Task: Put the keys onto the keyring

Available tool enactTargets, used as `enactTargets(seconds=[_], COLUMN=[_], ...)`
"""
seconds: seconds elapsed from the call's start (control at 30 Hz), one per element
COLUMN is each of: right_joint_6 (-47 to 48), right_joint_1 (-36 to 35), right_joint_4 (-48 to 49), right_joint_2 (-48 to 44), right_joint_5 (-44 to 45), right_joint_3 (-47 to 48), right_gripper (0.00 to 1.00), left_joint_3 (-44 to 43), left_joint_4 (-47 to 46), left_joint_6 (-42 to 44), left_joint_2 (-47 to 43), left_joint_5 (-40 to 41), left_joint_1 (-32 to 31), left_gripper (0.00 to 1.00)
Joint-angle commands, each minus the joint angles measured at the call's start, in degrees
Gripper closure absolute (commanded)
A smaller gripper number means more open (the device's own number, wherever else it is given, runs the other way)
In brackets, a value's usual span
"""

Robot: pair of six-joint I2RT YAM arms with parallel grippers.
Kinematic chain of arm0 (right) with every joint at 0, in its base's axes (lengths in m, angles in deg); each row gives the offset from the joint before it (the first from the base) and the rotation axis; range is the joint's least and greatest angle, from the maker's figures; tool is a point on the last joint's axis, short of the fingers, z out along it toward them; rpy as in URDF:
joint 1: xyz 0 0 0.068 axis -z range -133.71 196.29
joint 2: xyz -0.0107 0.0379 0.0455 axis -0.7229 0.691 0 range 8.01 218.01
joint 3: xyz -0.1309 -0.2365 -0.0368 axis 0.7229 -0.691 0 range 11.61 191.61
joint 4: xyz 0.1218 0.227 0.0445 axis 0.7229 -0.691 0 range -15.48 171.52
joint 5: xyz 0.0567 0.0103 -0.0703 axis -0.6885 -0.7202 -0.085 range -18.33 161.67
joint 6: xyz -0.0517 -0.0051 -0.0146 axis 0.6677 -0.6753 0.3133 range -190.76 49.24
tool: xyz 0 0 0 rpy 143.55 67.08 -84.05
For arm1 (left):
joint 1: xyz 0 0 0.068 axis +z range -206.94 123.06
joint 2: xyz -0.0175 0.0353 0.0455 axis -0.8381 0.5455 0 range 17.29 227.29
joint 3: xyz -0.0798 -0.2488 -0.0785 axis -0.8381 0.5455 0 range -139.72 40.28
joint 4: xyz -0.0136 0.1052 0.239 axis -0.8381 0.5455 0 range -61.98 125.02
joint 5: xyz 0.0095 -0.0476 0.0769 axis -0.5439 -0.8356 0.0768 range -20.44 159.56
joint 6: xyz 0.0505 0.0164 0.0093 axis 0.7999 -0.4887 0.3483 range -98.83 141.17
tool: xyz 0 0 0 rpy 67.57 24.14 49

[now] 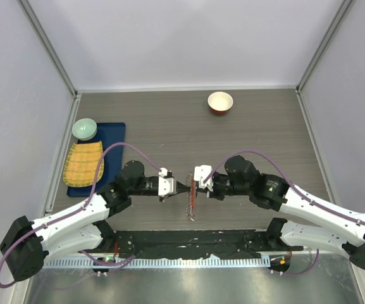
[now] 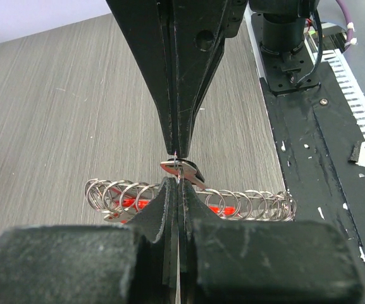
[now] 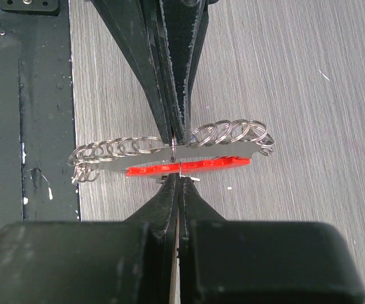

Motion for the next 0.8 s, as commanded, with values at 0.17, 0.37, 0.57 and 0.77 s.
enactTargets(seconds=[0.17,0.37,0.57,0.77], right_joint_6=[0.4,0.5,0.6,0.6], right_joint_1=[-0.4,-0.5,-0.6,-0.6], right_joint_4=[2.1,2.1,2.6,2.6], right_joint_2=[-0.6,-0.5,-0.7,-0.7], right_joint_5=[-0.4,-1.0,-0.8,-1.0], right_joint_3=[0.6,0.6,0.4,0.4], right_gripper=[0.99,0.99,0.99,0.99], left_joint_3=[-3.1,-3.1,-3.5,-3.7], left_joint_4=[-2.5,-2.5,-2.5,-2.5], left_joint_6=[-0.2,-0.7,-1.5,-2.0], left_joint_2=[-0.1,-0.1,0.5,0.8], left_joint_5=[-1.4,-0.1,-0.6,-0.6], left_joint_1=[-0.1,-0.1,-0.2,-0.1], left_gripper=[1.00,1.00,1.00,1.00])
